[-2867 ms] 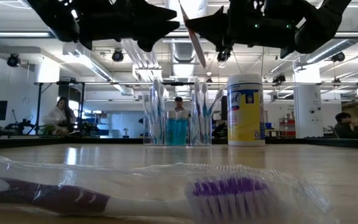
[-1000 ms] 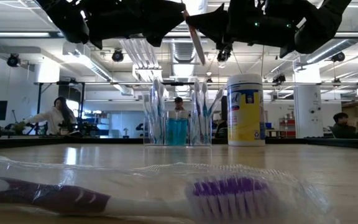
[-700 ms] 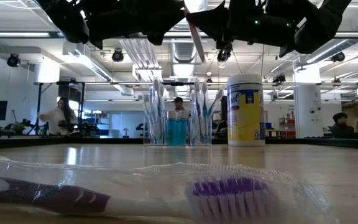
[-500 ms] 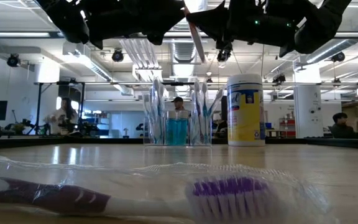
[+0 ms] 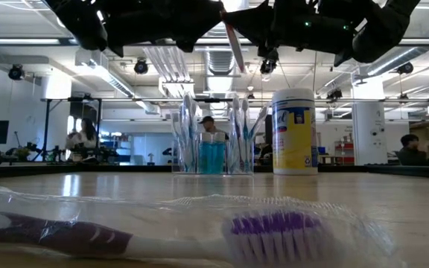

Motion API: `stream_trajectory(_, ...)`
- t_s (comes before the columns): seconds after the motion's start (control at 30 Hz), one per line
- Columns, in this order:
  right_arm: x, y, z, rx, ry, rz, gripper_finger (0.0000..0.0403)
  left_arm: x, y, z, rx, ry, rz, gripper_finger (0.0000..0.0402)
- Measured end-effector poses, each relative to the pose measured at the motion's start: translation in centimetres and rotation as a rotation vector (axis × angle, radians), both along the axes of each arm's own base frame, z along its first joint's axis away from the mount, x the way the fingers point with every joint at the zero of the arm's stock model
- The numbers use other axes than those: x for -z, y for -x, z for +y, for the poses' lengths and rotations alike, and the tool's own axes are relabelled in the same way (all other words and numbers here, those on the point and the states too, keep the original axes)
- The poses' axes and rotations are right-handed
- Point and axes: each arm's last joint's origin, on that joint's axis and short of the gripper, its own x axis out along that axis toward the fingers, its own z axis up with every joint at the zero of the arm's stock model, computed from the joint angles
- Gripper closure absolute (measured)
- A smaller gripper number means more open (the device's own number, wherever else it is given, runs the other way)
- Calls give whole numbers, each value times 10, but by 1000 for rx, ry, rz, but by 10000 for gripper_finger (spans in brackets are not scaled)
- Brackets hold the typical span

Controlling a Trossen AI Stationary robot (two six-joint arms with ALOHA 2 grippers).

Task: Pick & Place toothbrushing station
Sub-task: Put the orange toothbrush into the transparent toothbrush holder

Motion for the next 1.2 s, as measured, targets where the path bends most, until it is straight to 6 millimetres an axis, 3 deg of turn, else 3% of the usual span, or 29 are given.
stream_trajectory(0.47, 0, 0, 0, 0, -3, 1, 390, -2, -1, 0, 2, -31, -3, 290)
stream_trajectory(0.77, 0, 0, 0, 2, 3, 2, 390, -1, -1, 0, 16, -41, 5, 387)
stream_trajectory(1.03, 3, -1, 0, -1, 10, 27, 387, 0, -1, -1, 38, -52, 15, 383)
stream_trajectory(1.2, 5, 0, 0, -3, 11, 43, 341, 1, -1, -1, 41, -57, 21, 391)
